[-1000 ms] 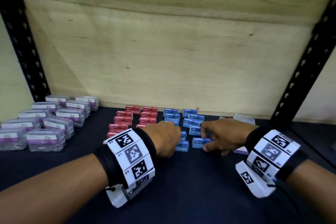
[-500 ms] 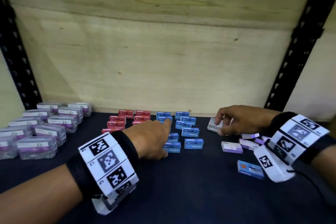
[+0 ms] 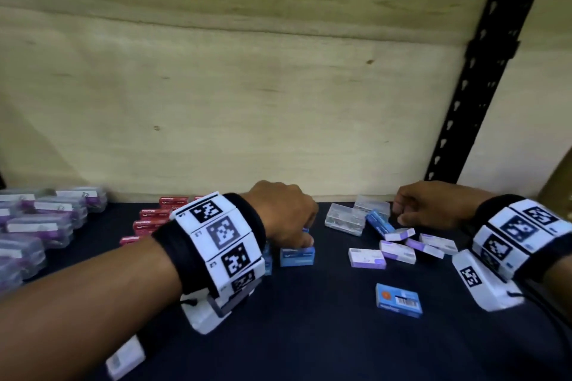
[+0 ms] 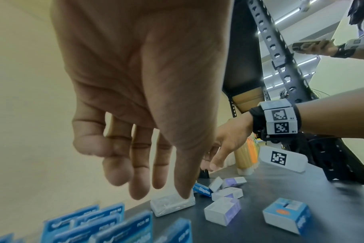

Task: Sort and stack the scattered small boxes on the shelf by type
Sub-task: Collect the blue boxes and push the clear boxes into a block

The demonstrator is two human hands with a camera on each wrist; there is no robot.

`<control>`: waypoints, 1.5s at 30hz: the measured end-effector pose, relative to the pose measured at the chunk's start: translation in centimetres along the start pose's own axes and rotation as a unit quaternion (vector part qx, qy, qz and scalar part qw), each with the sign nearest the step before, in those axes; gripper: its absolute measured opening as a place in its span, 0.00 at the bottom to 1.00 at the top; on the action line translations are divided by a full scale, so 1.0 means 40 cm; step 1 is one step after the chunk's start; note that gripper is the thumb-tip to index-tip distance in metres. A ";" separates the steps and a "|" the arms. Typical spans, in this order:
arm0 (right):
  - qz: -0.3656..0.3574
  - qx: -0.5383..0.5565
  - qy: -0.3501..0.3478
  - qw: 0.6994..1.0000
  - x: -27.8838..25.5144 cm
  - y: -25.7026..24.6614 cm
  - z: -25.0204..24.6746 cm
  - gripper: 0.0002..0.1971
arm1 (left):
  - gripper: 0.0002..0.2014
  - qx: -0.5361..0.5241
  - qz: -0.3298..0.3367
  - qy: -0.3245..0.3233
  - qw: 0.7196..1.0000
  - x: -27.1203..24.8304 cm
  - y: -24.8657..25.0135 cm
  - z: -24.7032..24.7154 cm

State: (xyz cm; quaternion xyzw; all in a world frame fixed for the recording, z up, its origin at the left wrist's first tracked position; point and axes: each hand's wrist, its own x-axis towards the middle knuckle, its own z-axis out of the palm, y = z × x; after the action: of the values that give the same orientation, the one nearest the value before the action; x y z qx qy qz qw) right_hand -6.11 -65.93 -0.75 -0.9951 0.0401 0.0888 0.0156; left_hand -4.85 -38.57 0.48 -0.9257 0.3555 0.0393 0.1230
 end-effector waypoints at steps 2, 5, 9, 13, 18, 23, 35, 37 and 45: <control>0.008 0.001 -0.005 1.000 0.002 0.014 -0.004 0.07 | 0.16 0.002 0.011 0.008 1.000 0.039 0.010 -0.010; 0.010 0.014 -0.019 1.000 0.010 0.017 -0.008 0.10 | 0.16 0.008 0.033 0.014 0.999 0.098 0.033 -0.023; 0.009 0.012 -0.050 0.999 0.025 0.007 -0.004 0.15 | 0.19 0.014 0.065 0.015 0.998 0.186 0.077 -0.043; 0.022 0.003 -0.091 0.996 0.037 0.014 0.002 0.22 | 0.21 0.005 0.108 0.028 0.994 0.272 0.110 -0.046; 0.023 0.037 -0.097 0.994 0.014 0.035 -0.010 0.22 | 0.25 0.009 0.141 0.015 0.990 0.347 0.132 -0.037; 0.025 0.043 -0.098 0.994 0.012 0.044 -0.003 0.23 | 0.21 0.010 0.158 0.032 0.987 0.383 0.138 -0.026; 0.014 0.023 -0.009 1.000 -0.062 0.034 -0.006 0.22 | 0.11 0.087 0.182 0.097 0.975 0.367 0.152 -0.014; 0.020 0.025 -0.011 0.999 -0.076 0.036 -0.009 0.22 | 0.10 0.077 0.176 0.106 0.976 0.358 0.145 -0.015; 0.008 0.038 -0.029 0.999 -0.125 0.000 -0.018 0.15 | 0.12 0.023 0.156 0.119 0.980 0.269 0.078 -0.035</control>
State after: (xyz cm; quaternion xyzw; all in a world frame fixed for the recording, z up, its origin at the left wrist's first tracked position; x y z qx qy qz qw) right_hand -10.90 -65.55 0.85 -0.9905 0.0511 0.1164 0.0534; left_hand 1.05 -48.15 -0.52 -0.8540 0.5082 -0.0608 0.0933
